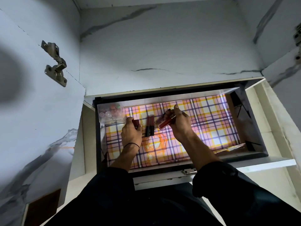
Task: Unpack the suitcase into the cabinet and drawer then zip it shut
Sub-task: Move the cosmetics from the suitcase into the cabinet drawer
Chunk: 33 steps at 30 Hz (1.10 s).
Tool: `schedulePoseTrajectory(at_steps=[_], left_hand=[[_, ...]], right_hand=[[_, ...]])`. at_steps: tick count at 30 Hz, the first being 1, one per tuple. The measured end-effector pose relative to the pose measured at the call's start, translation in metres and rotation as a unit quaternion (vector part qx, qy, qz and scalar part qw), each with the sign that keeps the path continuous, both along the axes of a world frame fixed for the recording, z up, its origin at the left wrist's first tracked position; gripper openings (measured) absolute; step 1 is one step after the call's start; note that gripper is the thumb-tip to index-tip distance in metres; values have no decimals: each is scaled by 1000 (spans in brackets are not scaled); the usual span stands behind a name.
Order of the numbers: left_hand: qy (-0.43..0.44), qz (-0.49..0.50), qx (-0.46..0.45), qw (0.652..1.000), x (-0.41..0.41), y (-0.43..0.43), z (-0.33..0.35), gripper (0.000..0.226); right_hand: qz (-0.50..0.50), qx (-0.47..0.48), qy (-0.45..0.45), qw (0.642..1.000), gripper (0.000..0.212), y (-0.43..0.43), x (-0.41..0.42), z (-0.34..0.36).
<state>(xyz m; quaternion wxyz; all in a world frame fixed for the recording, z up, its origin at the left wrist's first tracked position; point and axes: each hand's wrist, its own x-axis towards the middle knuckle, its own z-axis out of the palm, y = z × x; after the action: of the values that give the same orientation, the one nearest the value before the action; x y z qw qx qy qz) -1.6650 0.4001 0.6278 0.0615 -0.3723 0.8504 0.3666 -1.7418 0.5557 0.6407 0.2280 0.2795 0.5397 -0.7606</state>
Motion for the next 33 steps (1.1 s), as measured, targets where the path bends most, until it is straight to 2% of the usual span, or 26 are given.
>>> schedulePoseTrajectory(at_steps=[3,6,8,11,13,17,21,25,27,30,31,33], left_hand=[[-10,2,-11,1000,4,-3,-2,40],[-4,12,3,1000,7,-5,-7,40],[8,9,22,1000,7,-5,-9,41],[17,6,36,999,7,-3,-11,45],[19,11,37,999,7,-2,-13,47],[31,18,67,997,5,0,-18,51],[37,40,87,995,3,2,-21,58],[34,55,85,994,3,2,-25,59],[35,65,93,993,4,2,-26,57],[40,74,115,990,7,0,-27,54],[39,74,123,989,8,0,-26,54],[41,62,138,988,8,0,-25,56]], right_hand=[[35,28,-4,999,38,-4,-2,-1],[89,114,12,989,54,-6,-4,-6],[91,168,38,981,47,-4,-5,-9],[62,200,115,971,17,3,-5,-10],[73,226,167,957,9,11,-1,-12],[207,349,238,883,13,29,13,-25],[263,376,223,860,16,29,17,-25],[254,359,236,866,11,26,22,-27],[230,393,248,855,22,29,25,-29],[241,491,207,811,41,40,26,-36],[251,502,182,807,45,42,26,-38],[260,474,147,828,47,44,28,-40]])
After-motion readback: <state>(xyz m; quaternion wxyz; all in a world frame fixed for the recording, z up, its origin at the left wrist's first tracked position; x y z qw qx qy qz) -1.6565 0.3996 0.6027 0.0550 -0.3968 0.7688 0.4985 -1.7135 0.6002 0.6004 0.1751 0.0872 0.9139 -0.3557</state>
